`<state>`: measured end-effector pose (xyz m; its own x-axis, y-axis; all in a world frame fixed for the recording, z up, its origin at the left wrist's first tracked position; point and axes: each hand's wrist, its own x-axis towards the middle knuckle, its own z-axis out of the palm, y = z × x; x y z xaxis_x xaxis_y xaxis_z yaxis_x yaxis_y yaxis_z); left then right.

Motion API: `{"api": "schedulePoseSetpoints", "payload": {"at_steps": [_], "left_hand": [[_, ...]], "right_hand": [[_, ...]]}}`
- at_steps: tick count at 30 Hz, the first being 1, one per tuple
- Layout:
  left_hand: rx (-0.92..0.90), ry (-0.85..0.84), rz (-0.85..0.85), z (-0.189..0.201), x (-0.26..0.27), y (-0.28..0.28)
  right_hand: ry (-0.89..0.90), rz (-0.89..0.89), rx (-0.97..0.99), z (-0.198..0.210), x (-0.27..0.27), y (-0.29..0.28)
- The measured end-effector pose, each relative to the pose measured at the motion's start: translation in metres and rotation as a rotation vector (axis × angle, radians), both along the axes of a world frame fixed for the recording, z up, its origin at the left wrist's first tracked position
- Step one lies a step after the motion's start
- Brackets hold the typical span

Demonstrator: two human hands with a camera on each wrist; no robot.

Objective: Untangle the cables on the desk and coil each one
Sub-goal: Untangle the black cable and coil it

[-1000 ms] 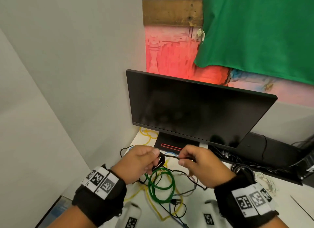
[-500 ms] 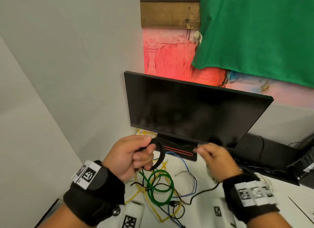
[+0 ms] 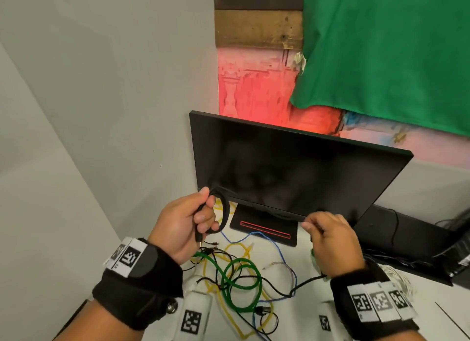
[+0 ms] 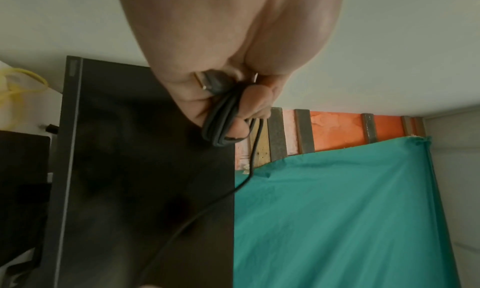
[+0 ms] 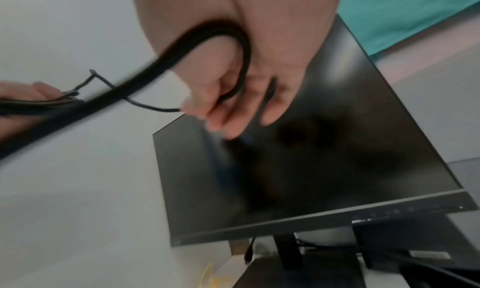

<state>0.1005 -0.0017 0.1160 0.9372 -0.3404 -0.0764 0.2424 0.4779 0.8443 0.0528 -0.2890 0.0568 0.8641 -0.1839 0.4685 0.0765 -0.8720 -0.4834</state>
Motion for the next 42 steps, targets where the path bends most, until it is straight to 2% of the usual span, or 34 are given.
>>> {"api": "schedulePoseSetpoints", "payload": {"at_steps": [4, 6, 8, 10, 14, 15, 17, 19, 22, 24, 26, 28, 30, 32, 34, 35, 36, 38, 39, 42], "left_hand": [[-0.15, 0.037, 0.085, 0.01, 0.009, -0.002], [-0.22, 0.061, 0.13, 0.014, 0.013, -0.005], [-0.279, 0.064, 0.131, 0.014, 0.015, -0.01], [-0.25, 0.01, 0.102, 0.009, 0.012, -0.017], [0.203, -0.229, 0.044, -0.007, 0.004, -0.029], [0.257, -0.245, 0.05, -0.01, 0.004, -0.029], [0.25, -0.175, 0.113, -0.015, 0.009, -0.026], [0.229, -0.067, 0.185, -0.019, 0.015, -0.02], [0.219, 0.031, 0.251, -0.024, 0.018, -0.01], [0.232, 0.055, 0.263, -0.026, 0.017, -0.004], [0.276, 0.051, 0.19, -0.024, 0.011, -0.002], [0.347, 0.001, 0.037, -0.023, -0.003, -0.008], [0.367, -0.053, -0.127, -0.021, -0.019, -0.021], [0.296, -0.076, -0.26, -0.02, -0.032, -0.033], [0.239, -0.11, -0.324, -0.02, -0.038, -0.042], [0.226, -0.138, -0.325, -0.02, -0.039, -0.045], [0.22, -0.168, -0.301, -0.02, -0.038, -0.048], [0.263, -0.228, -0.181, -0.022, -0.029, -0.049], [0.296, -0.246, -0.107, -0.023, -0.023, -0.047], [0.428, -0.293, 0.023, -0.027, -0.008, -0.036]], "right_hand": [[0.428, 0.239, 0.143, -0.013, -0.01, 0.023], [0.563, 0.346, 0.132, -0.026, -0.021, 0.045], [0.588, 0.468, 0.052, -0.029, -0.027, 0.065], [0.607, 0.576, 0.001, -0.021, -0.03, 0.081], [0.577, 0.681, -0.061, 0.005, -0.036, 0.097], [0.531, 0.696, -0.077, 0.011, -0.039, 0.098], [0.417, 0.699, -0.022, 0.019, -0.044, 0.096], [0.301, 0.588, 0.166, 0.022, -0.043, 0.087], [-0.017, 0.267, 0.477, 0.012, -0.029, 0.057], [-0.105, 0.067, 0.575, -0.001, -0.013, 0.03], [-0.002, -0.14, 0.426, -0.017, 0.007, 0.002], [0.248, -0.31, 0.238, -0.027, 0.023, -0.013], [0.328, -0.337, 0.326, -0.037, 0.035, -0.016], [0.33, -0.31, 0.565, -0.039, 0.04, -0.003], [0.451, -0.248, 0.657, -0.043, 0.041, 0.02], [0.539, -0.187, 0.618, -0.046, 0.038, 0.034], [0.616, -0.093, 0.494, -0.049, 0.033, 0.048], [0.696, 0.131, 0.175, -0.045, 0.018, 0.071], [0.728, 0.241, 0.094, -0.04, 0.01, 0.08], [0.772, 0.541, 0.06, -0.021, -0.013, 0.093]]}}
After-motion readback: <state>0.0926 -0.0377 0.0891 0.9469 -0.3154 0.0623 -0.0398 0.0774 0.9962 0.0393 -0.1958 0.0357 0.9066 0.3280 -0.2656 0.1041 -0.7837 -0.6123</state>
